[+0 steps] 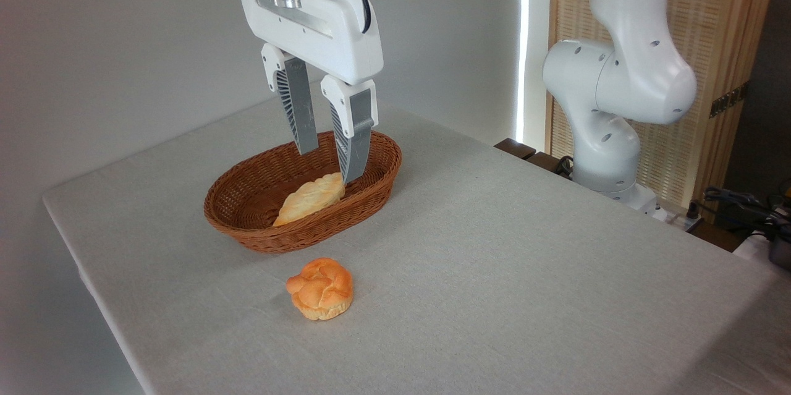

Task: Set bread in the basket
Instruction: 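Move the open gripper from above the basket toward the orange roll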

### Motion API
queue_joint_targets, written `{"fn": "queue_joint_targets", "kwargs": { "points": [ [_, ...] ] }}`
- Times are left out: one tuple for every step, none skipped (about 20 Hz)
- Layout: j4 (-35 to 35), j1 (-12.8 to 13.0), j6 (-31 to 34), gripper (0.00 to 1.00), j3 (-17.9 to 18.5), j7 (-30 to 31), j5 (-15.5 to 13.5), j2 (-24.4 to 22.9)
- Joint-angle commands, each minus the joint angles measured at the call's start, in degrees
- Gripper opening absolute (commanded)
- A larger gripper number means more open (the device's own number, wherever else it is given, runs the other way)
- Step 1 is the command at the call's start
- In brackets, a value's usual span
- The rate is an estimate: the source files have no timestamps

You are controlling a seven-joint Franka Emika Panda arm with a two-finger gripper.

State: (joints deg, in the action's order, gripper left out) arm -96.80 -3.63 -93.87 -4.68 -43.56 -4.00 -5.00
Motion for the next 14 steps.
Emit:
{"fn": "queue_joint_targets", "kwargs": {
  "points": [
    [0.2,-0.2,0.2,1.00,0.3,0.1,-0.4,-0.1],
    [0.2,-0.2,0.2,1.00,0.3,0.1,-0.5,-0.1],
    [0.1,-0.2,0.2,1.00,0.3,0.1,-0.4,-0.1],
    [0.1,-0.2,0.2,1.00,0.3,0.1,-0.4,-0.1],
    [0.2,-0.2,0.2,1.00,0.3,0.1,-0.5,-0.1],
    [0.2,-0.2,0.2,1.00,0.3,0.1,-0.5,-0.1],
    [0.2,-0.2,0.2,1.00,0.3,0.1,-0.4,-0.1],
    [0.2,-0.2,0.2,1.00,0.3,0.1,-0.4,-0.1],
    [0.2,-0.2,0.2,1.00,0.3,0.1,-0.5,-0.1],
    [0.2,-0.2,0.2,1.00,0.3,0.1,-0.5,0.0],
    [0.2,-0.2,0.0,1.00,0.2,0.1,-0.5,0.0],
    [0.1,-0.1,-1.0,1.00,0.0,0.1,-0.5,0.1],
    [-0.5,0.2,-2.4,1.00,-0.1,0.1,-0.7,0.3],
    [-1.4,0.6,-3.9,1.00,-0.2,0.1,-0.7,0.3]
  ]
}}
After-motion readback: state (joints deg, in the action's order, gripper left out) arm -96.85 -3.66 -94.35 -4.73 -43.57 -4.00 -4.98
